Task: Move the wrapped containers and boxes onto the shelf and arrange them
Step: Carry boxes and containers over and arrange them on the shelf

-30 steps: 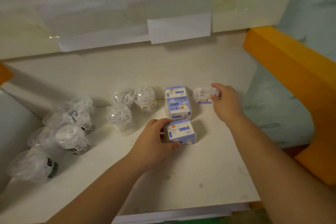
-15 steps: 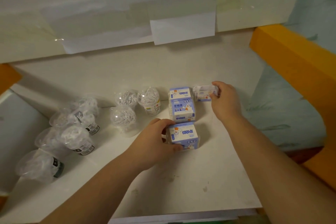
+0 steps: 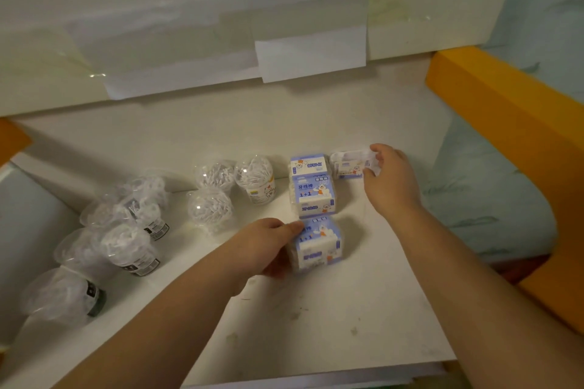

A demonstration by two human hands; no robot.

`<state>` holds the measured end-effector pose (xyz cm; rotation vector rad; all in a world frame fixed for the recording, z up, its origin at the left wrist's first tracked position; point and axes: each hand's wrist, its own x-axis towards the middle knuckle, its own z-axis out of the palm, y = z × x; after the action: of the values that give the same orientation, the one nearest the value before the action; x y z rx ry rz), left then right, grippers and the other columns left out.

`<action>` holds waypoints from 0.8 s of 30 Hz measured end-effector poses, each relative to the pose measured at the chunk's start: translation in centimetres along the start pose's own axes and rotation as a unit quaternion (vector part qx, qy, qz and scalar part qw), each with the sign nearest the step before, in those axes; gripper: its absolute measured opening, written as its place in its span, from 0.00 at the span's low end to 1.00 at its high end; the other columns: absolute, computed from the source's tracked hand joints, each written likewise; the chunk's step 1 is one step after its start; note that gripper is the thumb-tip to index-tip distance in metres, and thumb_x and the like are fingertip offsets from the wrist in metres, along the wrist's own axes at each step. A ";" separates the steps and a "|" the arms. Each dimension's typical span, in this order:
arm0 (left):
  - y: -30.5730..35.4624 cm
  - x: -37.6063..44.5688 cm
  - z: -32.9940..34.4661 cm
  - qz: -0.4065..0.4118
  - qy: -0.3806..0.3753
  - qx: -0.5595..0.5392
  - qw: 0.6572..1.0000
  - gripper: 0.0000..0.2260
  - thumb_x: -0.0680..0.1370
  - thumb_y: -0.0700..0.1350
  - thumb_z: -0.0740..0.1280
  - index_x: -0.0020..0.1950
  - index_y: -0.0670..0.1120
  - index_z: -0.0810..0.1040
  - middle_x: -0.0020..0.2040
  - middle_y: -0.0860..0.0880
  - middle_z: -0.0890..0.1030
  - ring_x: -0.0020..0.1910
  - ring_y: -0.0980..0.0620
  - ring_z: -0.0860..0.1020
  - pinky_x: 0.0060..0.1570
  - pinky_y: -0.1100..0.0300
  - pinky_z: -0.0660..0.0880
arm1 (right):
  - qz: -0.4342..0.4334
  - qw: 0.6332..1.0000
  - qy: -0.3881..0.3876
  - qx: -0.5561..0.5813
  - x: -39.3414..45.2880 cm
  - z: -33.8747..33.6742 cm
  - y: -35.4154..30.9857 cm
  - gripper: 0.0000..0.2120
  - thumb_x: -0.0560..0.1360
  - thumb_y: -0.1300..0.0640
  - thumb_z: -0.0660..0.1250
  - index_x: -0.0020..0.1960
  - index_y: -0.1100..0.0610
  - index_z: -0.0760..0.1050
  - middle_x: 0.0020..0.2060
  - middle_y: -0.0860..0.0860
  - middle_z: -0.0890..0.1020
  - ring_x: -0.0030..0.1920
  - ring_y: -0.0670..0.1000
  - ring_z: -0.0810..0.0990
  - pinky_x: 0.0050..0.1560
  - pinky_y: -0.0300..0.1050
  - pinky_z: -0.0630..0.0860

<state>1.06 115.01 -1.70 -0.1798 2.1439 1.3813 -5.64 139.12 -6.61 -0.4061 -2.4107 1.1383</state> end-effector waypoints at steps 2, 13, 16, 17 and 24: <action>0.3 -0.2 -0.1 -0.025 -0.003 -0.054 0.998 0.16 0.81 0.54 0.64 0.57 0.42 0.79 0.38 0.45 0.84 0.32 0.49 0.80 0.34 0.57 0.78 | -0.001 1.000 0.008 0.000 -0.2 -0.4 -0.1 0.20 0.76 0.62 0.67 0.68 0.52 0.72 0.63 0.53 0.74 0.61 0.54 0.76 0.54 0.42 0.72; 0.0 0.7 1.0 0.094 0.120 0.108 0.982 0.15 0.80 0.58 0.63 0.52 0.47 0.79 0.43 0.49 0.85 0.41 0.48 0.84 0.44 0.53 0.80 | -0.006 1.000 -0.008 0.000 -2.3 -1.7 -0.2 0.20 0.76 0.63 0.65 0.67 0.52 0.72 0.61 0.51 0.75 0.59 0.52 0.77 0.49 0.41 0.71; -0.7 0.9 1.0 0.171 0.182 0.256 0.934 0.20 0.78 0.64 0.61 0.58 0.50 0.77 0.55 0.51 0.79 0.49 0.51 0.79 0.50 0.53 0.77 | -0.012 1.000 -0.011 -0.003 -2.8 -1.9 0.1 0.20 0.75 0.63 0.65 0.65 0.52 0.73 0.58 0.51 0.76 0.55 0.52 0.78 0.49 0.44 0.73; -1.0 1.0 1.0 0.188 0.176 0.264 0.930 0.23 0.75 0.65 0.63 0.63 0.52 0.74 0.59 0.53 0.75 0.53 0.52 0.78 0.53 0.53 0.76 | -0.014 1.000 -0.009 -0.001 -3.0 -2.0 0.1 0.19 0.75 0.63 0.65 0.65 0.52 0.74 0.57 0.51 0.76 0.55 0.51 0.78 0.50 0.45 0.75; -1.8 1.0 1.8 0.271 0.179 0.353 0.877 0.32 0.71 0.57 0.74 0.71 0.52 0.67 0.63 0.52 0.70 0.59 0.51 0.75 0.49 0.62 0.68 | -0.008 1.000 -0.016 -0.002 -4.0 -3.1 -0.2 0.19 0.75 0.63 0.65 0.65 0.52 0.74 0.56 0.50 0.75 0.53 0.50 0.77 0.52 0.44 0.75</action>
<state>1.65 115.92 -4.21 0.5281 3.0205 0.7458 -0.66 139.27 -5.81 -0.3723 -2.4402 1.1407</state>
